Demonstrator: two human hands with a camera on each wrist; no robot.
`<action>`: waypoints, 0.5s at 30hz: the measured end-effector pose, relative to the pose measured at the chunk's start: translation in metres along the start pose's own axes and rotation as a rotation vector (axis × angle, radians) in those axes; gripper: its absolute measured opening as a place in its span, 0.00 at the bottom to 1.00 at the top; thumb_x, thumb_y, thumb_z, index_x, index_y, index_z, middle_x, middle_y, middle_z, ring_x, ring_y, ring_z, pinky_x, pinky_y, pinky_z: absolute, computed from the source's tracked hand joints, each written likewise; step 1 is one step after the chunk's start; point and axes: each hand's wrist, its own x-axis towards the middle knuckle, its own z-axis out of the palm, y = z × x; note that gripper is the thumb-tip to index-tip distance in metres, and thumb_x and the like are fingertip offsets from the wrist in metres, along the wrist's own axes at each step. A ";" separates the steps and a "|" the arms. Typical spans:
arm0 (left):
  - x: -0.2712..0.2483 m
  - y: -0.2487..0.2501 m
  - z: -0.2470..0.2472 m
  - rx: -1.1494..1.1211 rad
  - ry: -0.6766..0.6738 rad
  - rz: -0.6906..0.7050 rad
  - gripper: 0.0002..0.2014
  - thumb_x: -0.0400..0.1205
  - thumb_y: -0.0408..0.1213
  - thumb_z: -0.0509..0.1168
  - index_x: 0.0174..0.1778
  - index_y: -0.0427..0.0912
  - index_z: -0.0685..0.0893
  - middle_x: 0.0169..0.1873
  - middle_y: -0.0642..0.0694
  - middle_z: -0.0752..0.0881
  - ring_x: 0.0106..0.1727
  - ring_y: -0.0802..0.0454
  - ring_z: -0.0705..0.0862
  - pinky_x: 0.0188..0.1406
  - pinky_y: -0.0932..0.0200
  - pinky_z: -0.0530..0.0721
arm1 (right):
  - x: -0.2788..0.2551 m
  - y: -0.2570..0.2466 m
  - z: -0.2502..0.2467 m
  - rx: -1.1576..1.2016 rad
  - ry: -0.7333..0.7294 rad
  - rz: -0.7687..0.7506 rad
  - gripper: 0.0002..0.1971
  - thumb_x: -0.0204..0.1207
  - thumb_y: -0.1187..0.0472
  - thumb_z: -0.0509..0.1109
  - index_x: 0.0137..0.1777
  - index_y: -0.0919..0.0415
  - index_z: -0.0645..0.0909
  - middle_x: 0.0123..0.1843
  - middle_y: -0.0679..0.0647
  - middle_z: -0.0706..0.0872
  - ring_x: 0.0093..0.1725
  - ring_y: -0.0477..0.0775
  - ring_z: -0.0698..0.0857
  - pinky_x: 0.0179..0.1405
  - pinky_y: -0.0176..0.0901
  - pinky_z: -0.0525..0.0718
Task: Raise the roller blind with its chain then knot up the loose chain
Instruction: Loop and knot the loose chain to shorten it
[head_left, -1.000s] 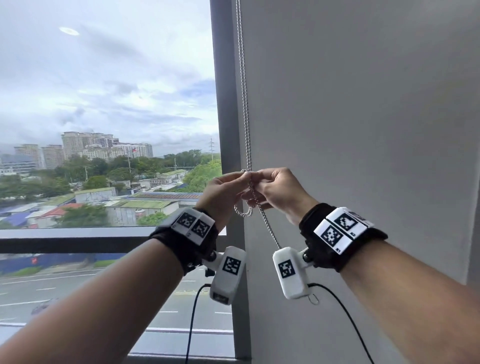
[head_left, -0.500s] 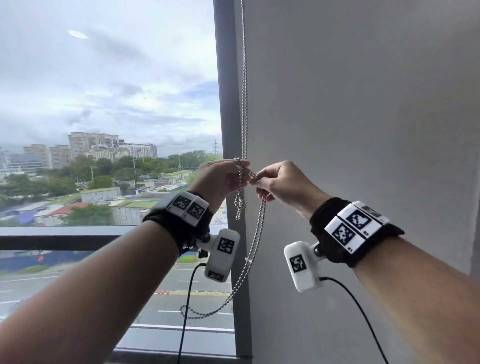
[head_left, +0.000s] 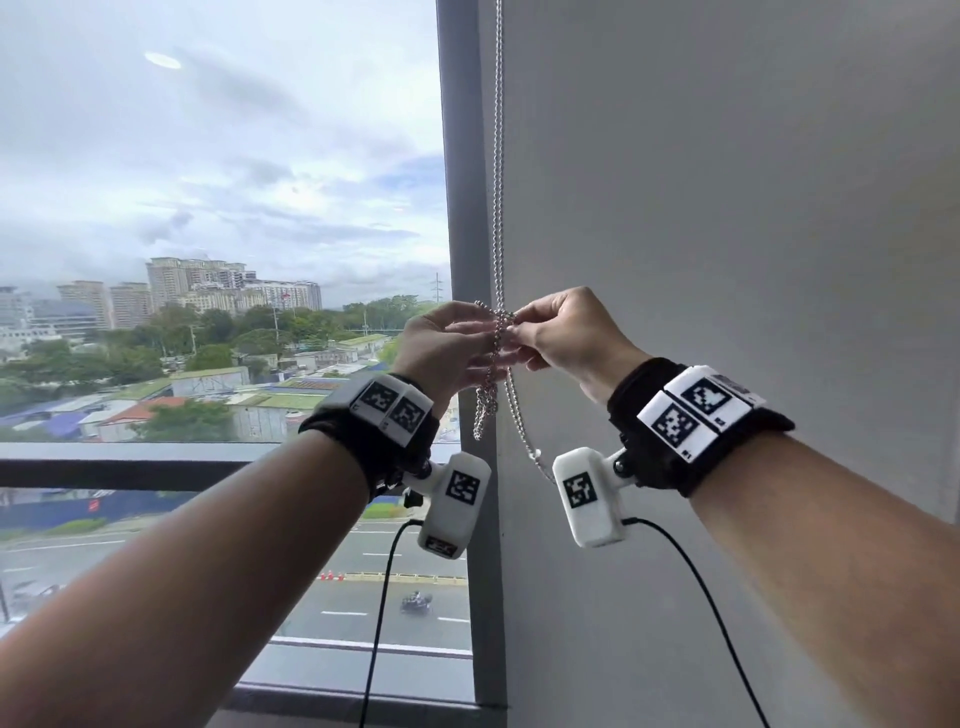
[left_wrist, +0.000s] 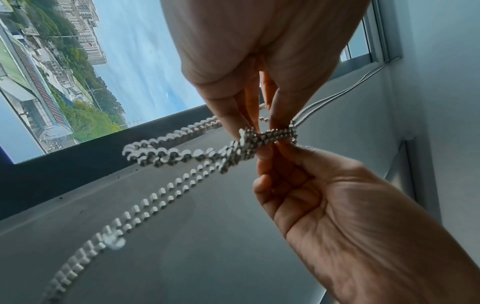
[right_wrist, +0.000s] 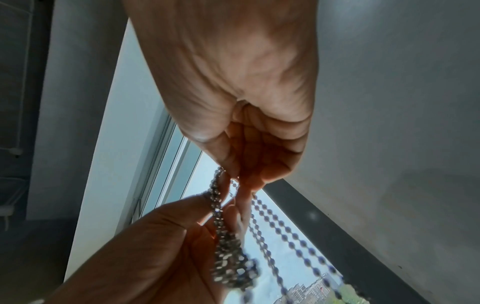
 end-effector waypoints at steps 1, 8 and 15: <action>0.000 0.000 0.001 0.007 -0.004 -0.006 0.09 0.71 0.24 0.71 0.44 0.34 0.82 0.40 0.34 0.89 0.34 0.40 0.88 0.31 0.51 0.88 | 0.002 0.000 0.000 0.005 0.001 0.012 0.05 0.76 0.69 0.73 0.40 0.63 0.89 0.35 0.58 0.91 0.31 0.51 0.87 0.26 0.37 0.81; 0.008 -0.006 0.002 0.102 0.041 -0.004 0.14 0.69 0.23 0.72 0.47 0.35 0.78 0.41 0.34 0.85 0.27 0.48 0.87 0.24 0.59 0.87 | 0.002 0.001 0.000 0.205 -0.063 0.178 0.08 0.79 0.68 0.67 0.51 0.66 0.87 0.44 0.61 0.90 0.36 0.51 0.86 0.38 0.46 0.75; 0.010 -0.015 0.000 0.240 0.069 0.028 0.17 0.70 0.26 0.73 0.52 0.32 0.77 0.47 0.26 0.85 0.30 0.47 0.85 0.26 0.60 0.88 | -0.004 0.008 0.003 0.227 -0.117 0.182 0.15 0.71 0.62 0.79 0.55 0.70 0.87 0.45 0.59 0.90 0.37 0.51 0.85 0.37 0.42 0.79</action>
